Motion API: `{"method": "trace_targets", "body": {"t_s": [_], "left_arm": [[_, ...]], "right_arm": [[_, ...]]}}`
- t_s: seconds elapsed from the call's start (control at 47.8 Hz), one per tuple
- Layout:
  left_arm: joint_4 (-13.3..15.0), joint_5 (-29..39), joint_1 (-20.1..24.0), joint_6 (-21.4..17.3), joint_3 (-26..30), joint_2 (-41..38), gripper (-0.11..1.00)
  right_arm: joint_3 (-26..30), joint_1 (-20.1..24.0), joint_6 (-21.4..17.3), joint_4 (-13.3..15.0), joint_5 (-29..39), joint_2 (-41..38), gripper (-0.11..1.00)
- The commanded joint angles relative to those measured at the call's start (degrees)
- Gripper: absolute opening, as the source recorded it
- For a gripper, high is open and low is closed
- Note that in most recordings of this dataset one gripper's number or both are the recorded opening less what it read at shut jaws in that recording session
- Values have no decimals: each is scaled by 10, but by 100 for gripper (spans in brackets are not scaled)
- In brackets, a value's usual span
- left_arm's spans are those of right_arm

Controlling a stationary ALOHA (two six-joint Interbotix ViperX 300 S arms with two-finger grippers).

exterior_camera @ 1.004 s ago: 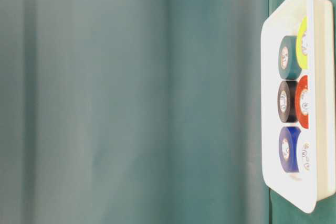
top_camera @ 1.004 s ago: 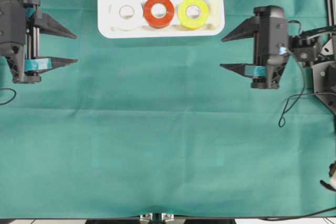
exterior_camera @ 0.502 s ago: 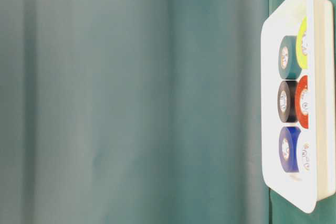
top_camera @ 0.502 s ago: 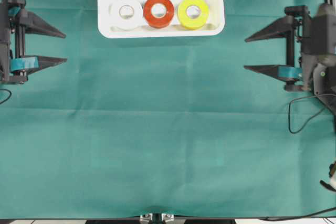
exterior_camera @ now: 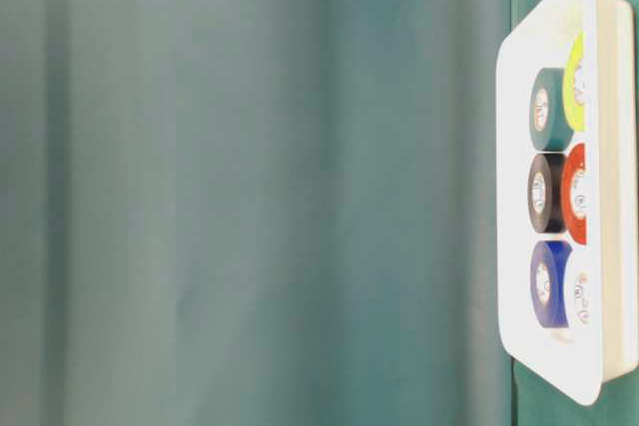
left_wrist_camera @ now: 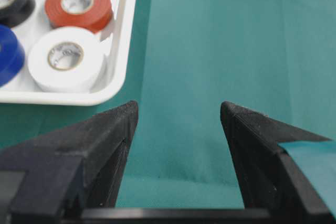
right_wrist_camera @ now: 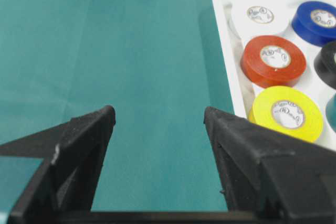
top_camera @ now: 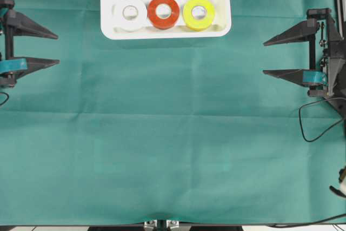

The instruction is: Put the tape alternately from left to right into the white case.

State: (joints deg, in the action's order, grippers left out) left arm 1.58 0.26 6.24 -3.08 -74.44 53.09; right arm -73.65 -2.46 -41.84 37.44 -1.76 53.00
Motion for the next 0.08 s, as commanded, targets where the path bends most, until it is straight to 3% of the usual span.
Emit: {"method": "trace_targets", "body": {"t_s": [0.0, 0.063], "left_arm": [[1, -5, -2, 1, -3, 19, 95], [1, -4, -2, 1, -9, 34, 95]], "right_arm": [[5, -2, -1, -1, -5, 2, 78], [4, -1, -1, -1, -5, 3, 78]]}}
